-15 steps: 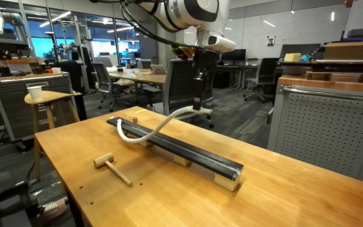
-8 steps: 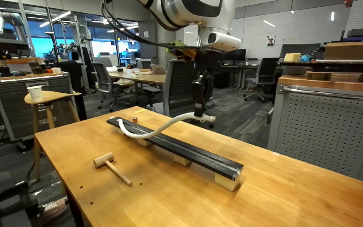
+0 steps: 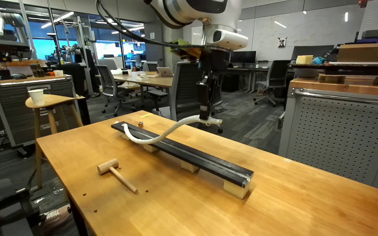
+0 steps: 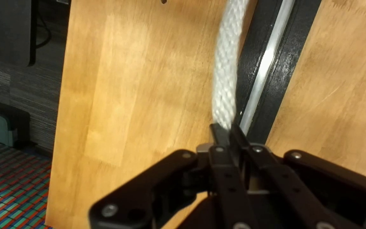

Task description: Put the rope into the hole of the black object on the table

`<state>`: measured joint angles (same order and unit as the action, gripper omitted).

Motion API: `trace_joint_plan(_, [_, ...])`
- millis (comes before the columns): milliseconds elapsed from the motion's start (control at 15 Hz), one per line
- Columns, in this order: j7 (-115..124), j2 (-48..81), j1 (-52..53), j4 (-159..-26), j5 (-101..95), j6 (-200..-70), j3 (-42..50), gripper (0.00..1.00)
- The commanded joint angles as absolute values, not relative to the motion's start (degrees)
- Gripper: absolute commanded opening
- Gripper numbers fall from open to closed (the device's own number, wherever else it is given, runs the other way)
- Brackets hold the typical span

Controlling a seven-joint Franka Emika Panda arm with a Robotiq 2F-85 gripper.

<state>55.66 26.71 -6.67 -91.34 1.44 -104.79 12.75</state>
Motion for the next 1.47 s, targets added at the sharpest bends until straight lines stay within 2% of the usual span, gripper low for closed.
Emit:
trace_joint_plan(0, [56.0, 27.9, -6.4, -90.5, 0.6, -105.2, 12.5, 0.02])
trace_joint_plan(1000, [65.1, 37.9, -9.4, -82.4, 2.3, -106.2, 14.4, 0.02])
trace_joint_plan(1400, [64.0, 39.3, -8.7, -83.3, 0.7, -106.9, 13.7, 0.02])
